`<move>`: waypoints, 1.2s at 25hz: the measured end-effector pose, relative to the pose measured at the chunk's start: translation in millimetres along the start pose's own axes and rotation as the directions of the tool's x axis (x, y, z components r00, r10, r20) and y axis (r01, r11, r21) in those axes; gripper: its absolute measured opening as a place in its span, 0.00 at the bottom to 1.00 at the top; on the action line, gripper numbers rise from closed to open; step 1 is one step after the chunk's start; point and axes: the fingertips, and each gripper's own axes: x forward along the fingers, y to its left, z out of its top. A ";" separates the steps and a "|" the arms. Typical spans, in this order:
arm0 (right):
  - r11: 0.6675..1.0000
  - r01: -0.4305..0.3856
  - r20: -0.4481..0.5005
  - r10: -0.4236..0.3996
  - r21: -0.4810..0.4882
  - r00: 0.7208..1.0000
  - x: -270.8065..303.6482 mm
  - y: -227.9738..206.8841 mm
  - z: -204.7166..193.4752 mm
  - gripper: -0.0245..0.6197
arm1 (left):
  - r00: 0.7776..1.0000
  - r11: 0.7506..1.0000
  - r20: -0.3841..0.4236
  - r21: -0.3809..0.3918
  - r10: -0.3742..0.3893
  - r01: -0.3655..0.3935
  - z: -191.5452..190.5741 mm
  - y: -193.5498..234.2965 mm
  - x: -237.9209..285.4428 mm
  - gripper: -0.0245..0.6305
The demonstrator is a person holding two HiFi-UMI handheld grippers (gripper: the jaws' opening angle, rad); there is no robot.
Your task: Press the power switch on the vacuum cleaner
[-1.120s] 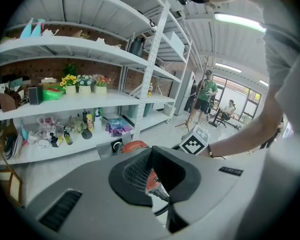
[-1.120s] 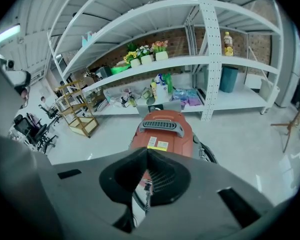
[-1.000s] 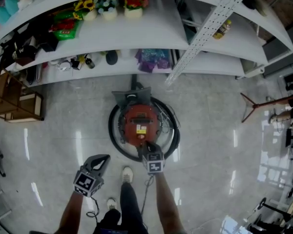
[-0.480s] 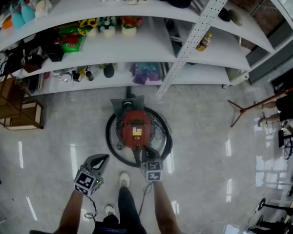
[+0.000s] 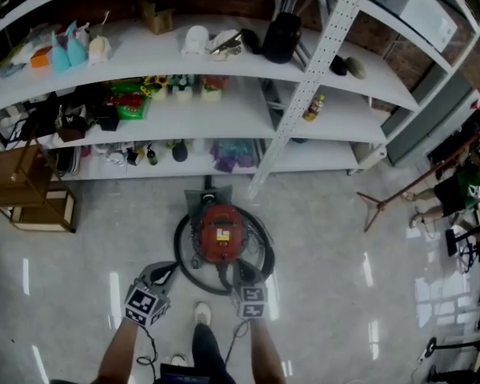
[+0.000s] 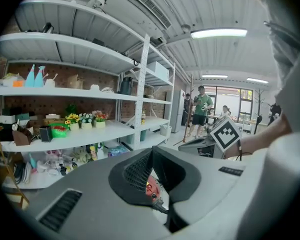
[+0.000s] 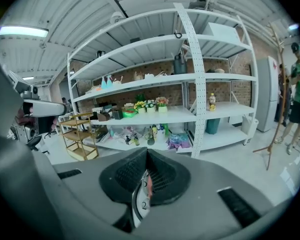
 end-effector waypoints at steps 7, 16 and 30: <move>1.000 0.017 0.062 -0.017 -0.001 0.998 -64.5 19.9 28.8 0.05 | 0.999 1.000 0.041 0.018 0.015 -0.016 27.8 -24.5 -46.6 0.05; 0.999 0.035 0.165 -0.028 -0.039 0.986 -137.5 53.1 68.2 0.05 | 0.991 0.997 0.133 0.074 0.013 -0.023 73.9 -54.3 -92.8 0.05; 0.999 0.015 0.274 -0.001 -0.047 0.962 -253.6 101.3 109.4 0.05 | 0.964 0.988 0.261 0.134 0.044 -0.081 126.6 -98.0 -184.3 0.05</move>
